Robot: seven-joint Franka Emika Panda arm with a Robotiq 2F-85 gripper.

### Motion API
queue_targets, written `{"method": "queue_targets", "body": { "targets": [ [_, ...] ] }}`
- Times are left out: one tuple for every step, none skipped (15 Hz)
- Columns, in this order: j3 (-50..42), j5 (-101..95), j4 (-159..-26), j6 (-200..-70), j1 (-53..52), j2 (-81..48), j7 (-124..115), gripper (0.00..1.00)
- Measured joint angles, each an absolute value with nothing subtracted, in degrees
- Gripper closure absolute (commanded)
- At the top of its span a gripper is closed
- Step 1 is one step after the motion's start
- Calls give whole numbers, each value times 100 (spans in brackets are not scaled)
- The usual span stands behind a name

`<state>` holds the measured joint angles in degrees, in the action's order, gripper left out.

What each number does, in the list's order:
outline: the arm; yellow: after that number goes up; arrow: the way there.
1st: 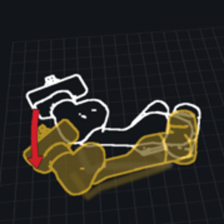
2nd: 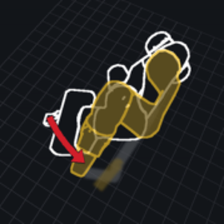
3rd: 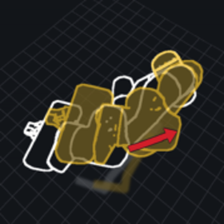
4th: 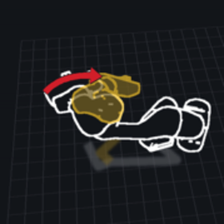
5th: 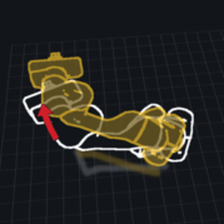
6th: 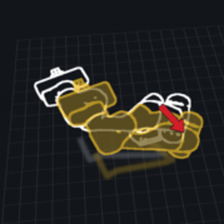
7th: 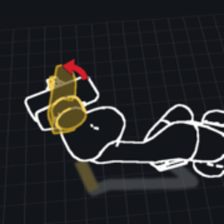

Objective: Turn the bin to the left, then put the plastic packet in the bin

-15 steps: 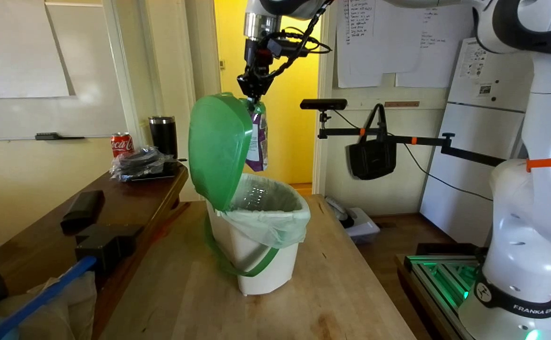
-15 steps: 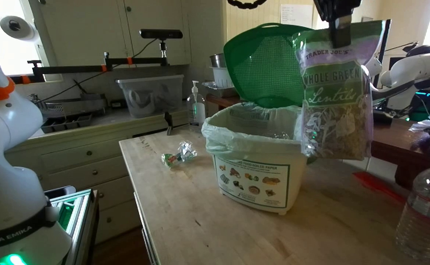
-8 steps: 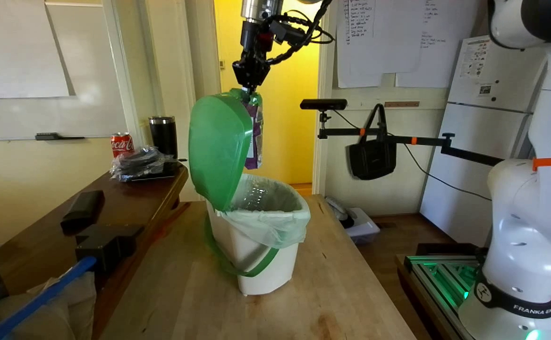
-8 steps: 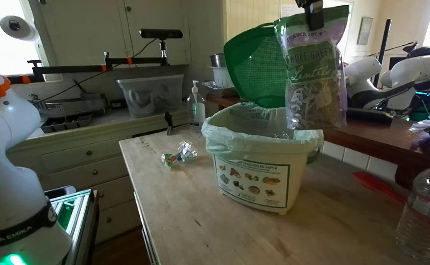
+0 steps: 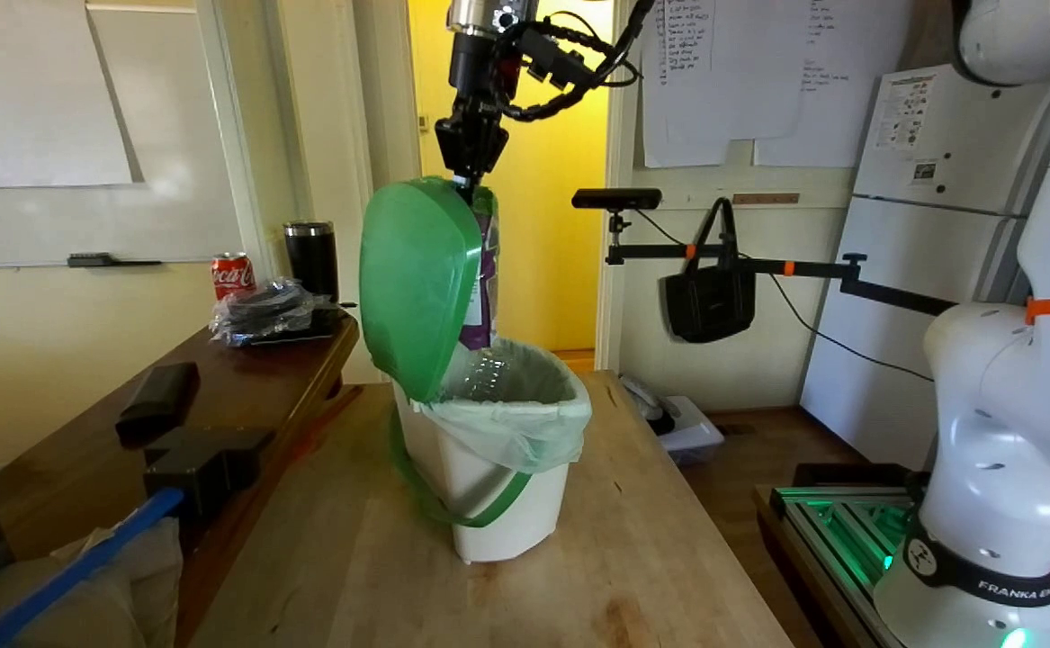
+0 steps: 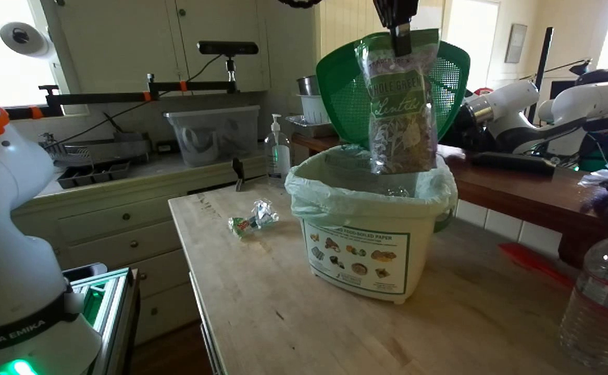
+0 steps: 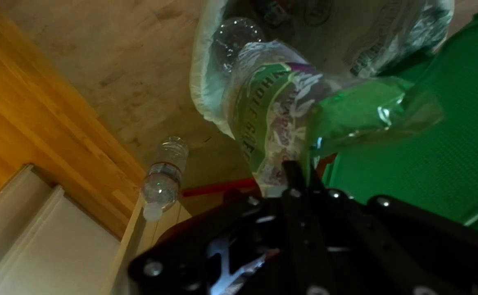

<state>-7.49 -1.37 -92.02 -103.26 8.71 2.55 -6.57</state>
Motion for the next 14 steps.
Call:
{"method": "queue_targets", "body": {
  "targets": [
    [-730,-52,-9284,-10336,839,290,-640,99],
    [-710,41,-9368,-10342,812,323,-623,99],
    [-692,152,-9447,-10352,788,352,-600,99],
    [-677,264,-9528,-10370,768,381,-570,99],
    [-667,367,-9604,-10400,750,407,-548,99],
    [-657,448,-9687,-10442,735,435,-539,99],
    [-651,510,-9761,-10478,722,459,-538,99],
    [-650,560,-9833,-10521,715,474,-538,99],
    [-650,595,-9900,-10572,714,484,-538,72],
    [-652,618,-9967,-10627,714,490,-538,71],
    [-657,628,-10026,-10676,715,492,-538,64],
    [-662,636,-10082,-10700,717,498,-538,57],
    [-668,647,-10115,-10732,719,505,-538,50],
    [-676,659,-10124,-10756,720,520,-538,42]
  ]
}}
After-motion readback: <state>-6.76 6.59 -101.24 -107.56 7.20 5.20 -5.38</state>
